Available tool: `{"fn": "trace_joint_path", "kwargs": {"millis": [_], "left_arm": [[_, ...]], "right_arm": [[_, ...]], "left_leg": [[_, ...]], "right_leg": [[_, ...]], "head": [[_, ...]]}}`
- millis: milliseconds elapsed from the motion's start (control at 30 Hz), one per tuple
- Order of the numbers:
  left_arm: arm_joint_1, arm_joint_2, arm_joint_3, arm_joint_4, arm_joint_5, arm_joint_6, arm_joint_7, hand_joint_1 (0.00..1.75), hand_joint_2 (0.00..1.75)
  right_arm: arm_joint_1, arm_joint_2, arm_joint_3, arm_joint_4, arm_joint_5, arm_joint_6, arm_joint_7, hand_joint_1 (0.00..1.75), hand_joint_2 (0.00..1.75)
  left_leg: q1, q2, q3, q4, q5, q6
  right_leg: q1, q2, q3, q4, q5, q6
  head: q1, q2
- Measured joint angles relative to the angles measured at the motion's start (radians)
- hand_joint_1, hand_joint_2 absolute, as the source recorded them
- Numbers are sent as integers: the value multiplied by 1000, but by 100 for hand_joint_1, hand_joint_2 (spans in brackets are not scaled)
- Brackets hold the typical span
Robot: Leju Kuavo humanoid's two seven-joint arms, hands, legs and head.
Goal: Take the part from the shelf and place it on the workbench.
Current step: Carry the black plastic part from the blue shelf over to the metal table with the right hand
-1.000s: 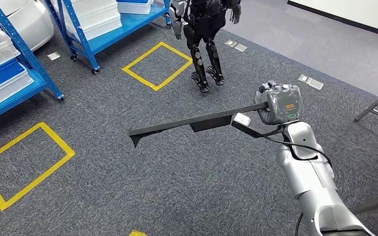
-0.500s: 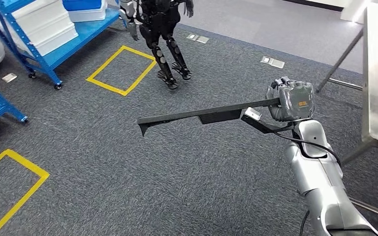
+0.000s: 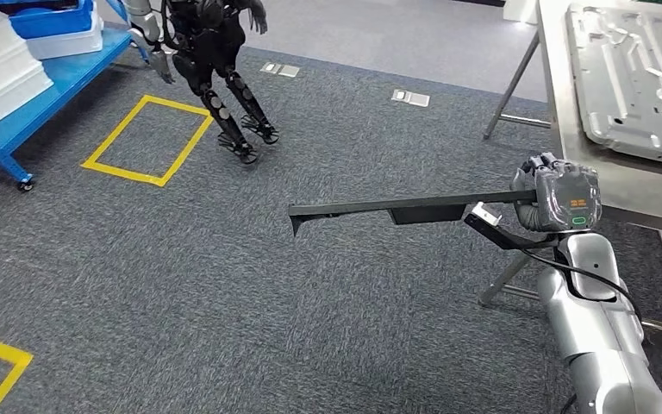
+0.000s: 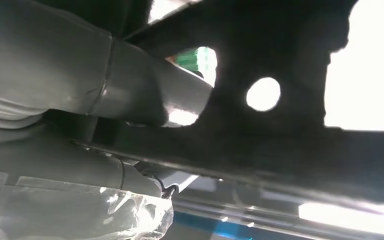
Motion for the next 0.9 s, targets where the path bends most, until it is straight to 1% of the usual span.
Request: {"fn": "trace_joint_path", "kwargs": {"millis": [33,67,100,133,167,200,233,267,300,333,367,400,433,467,500,533,567,600,633,667,700,733,767,800,833,867,900], "left_arm": [[1,-1,0,0,0,2,1,0,175],[1,-1,0,0,0,4,1,0,175],[1,-1,0,0,0,6,2,0,175],[1,-2,0,0,0,6,2,0,175],[1,-2,0,0,0,7,2,0,175],[1,-3,0,0,0,7,2,0,175],[1,-2,0,0,0,7,2,0,175],[0,-1,0,0,-1,7,2,0,175],[-1,-1,0,-1,-1,8,2,0,175],[-2,-1,0,-1,-1,8,2,0,175],[-3,-2,0,-1,-3,8,2,0,175],[-4,-3,0,-1,-6,7,2,0,175],[-4,-4,0,-1,-9,7,2,0,175],[-4,-6,-1,0,-13,7,4,0,175],[-4,-7,-1,0,-17,7,7,0,175],[-3,-9,-1,0,-22,8,12,0,175],[-3,-11,-2,0,-27,9,17,0,175],[-3,-13,-3,0,-31,10,21,0,175],[-3,-14,-3,0,-35,10,23,0,175],[-3,-16,-4,0,-38,10,25,0,175],[-3,-16,-4,0,-42,9,26,0,175],[-4,-16,-4,0,-44,9,27,0,175],[-4,-15,-4,0,-47,8,28,0,175],[-5,-15,-5,0,-49,8,29,0,175],[-6,-14,-5,0,-51,7,31,0,175],[-8,-15,-5,0,-52,6,31,0,175],[-11,-16,-5,0,-53,6,32,0,175]], "right_arm": [[3,-5,-4,-4,0,1,-1,175,0],[8,-10,-7,-6,0,1,-2,175,0],[14,-13,-9,-7,0,2,-3,175,0],[19,-17,-12,-7,0,3,-4,175,0],[22,-20,-15,-8,1,3,-4,175,0],[23,-23,-18,-10,1,3,-5,175,0],[23,-25,-19,-12,1,4,-5,175,0],[24,-26,-20,-16,1,4,-6,175,0],[26,-28,-21,-18,1,5,-6,175,0],[27,-30,-22,-20,1,6,-8,175,0],[28,-34,-23,-22,0,6,-10,175,0],[28,-39,-25,-23,0,6,-12,175,0],[28,-44,-28,-25,-1,5,-16,175,0],[28,-50,-31,-28,-4,5,-19,175,0],[30,-54,-33,-33,-8,4,-22,175,0],[35,-59,-36,-39,-12,4,-25,175,0],[44,-63,-40,-47,-18,3,-28,175,0],[56,-68,-44,-55,-22,3,-29,175,0],[68,-74,-49,-64,-26,3,-31,175,0],[80,-82,-56,-75,-28,3,-31,175,0],[91,-88,-62,-86,-29,3,-31,175,0],[103,-93,-68,-98,-30,3,-31,175,0],[115,-96,-73,-111,-31,4,-31,175,0],[128,-98,-77,-123,-31,4,-31,175,0],[142,-98,-81,-134,-30,4,-29,175,0],[156,-100,-85,-147,-28,4,-28,175,0],[170,-103,-90,-158,-27,4,-26,175,0]], "left_leg": [[-2,16,0,-2,1,2],[-2,32,-1,-1,0,2],[-3,48,-1,-1,-1,1],[-2,63,-2,0,-2,-1],[-1,77,-2,2,-4,-5],[0,91,-2,7,-9,-11],[-2,103,-3,14,-15,-19],[-4,115,-3,21,-22,-28],[-5,125,-3,28,-28,-35],[-6,135,-2,30,-33,-41],[-4,145,1,31,-36,-45],[1,143,2,35,-41,-49],[6,124,-2,49,-54,-53],[10,95,-14,80,-79,-56],[13,60,-36,133,-113,-57],[13,32,-67,201,-150,-55],[11,20,-100,267,-179,-52],[9,13,-127,314,-191,-47],[6,10,-138,327,-183,-40],[2,5,-130,299,-154,-30],[-3,-10,-105,240,-113,-19],[-6,-42,-74,171,-77,-7],[-9,-71,-47,112,-51,3],[-12,-93,-29,76,-38,11],[-14,-102,-21,61,-37,15],[-17,-90,-18,54,-35,18],[-16,-75,-11,41,-29,20]], "right_leg": [[-3,-20,-36,72,-29,1],[-7,-27,-67,136,-50,5],[-12,-31,-84,173,-60,12],[-18,-36,-79,168,-55,23],[-25,-46,-51,121,-37,36],[-31,-66,-6,45,-14,49],[-31,-90,35,-21,4,57],[-30,-105,62,-68,15,56],[-28,-112,75,-90,19,50],[-21,-105,74,-89,18,39],[-20,-91,71,-89,18,29],[-21,-79,70,-89,19,21],[-21,-67,70,-89,20,14],[-23,-56,70,-89,22,7],[-22,-45,70,-90,23,0],[-18,-34,70,-90,24,-4],[-12,-21,69,-90,24,-8],[-7,-7,68,-90,25,-10],[-2,7,68,-89,26,-11],[1,21,68,-89,27,-13],[3,36,69,-89,27,-14],[3,50,69,-89,28,-14],[3,63,68,-90,30,-13],[0,77,66,-90,32,-9],[-3,90,64,-91,35,-5],[-6,105,61,-95,40,2],[-7,109,59,-97,43,7]], "head": [[3,0],[4,0],[5,0],[5,0],[5,0],[5,0],[6,0],[5,0],[3,0],[0,0],[-2,0],[-4,0],[-6,0],[-7,0],[-10,0],[-12,0],[-13,0],[-14,0],[-14,0],[-14,0],[-14,0],[-13,0],[-12,0],[-13,0],[-14,0],[-16,0],[-18,0]]}}
